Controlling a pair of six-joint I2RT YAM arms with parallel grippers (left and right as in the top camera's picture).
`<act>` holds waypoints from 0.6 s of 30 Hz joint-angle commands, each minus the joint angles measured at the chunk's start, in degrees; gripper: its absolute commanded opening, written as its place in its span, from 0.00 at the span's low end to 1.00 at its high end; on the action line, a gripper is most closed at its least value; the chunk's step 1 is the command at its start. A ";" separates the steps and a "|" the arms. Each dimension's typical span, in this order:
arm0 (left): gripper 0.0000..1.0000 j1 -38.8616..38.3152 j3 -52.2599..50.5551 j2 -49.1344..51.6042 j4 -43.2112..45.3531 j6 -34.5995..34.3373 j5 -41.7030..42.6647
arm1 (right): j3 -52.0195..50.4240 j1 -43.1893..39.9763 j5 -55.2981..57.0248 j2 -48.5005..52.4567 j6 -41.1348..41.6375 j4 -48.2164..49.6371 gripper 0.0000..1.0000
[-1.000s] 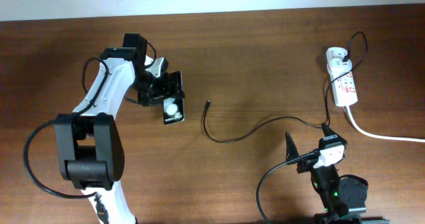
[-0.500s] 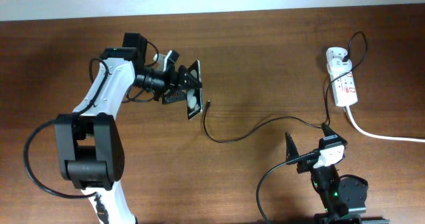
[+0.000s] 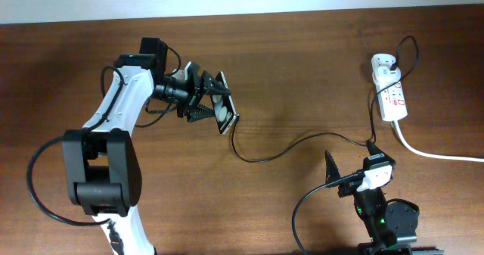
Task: Plug charger to phone and switch on socket
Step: 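Lift the phone with the left gripper and turn it upright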
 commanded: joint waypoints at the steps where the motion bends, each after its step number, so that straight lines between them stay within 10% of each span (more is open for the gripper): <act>1: 0.51 -0.13 1.36 0.31 0.07 -0.50 2.84 | -0.39 0.42 0.31 -0.44 -0.39 -0.24 0.99; 18: 0.44 -0.13 1.36 0.31 0.09 -18.53 13.40 | -0.39 0.42 0.31 -0.44 -0.37 -0.24 0.99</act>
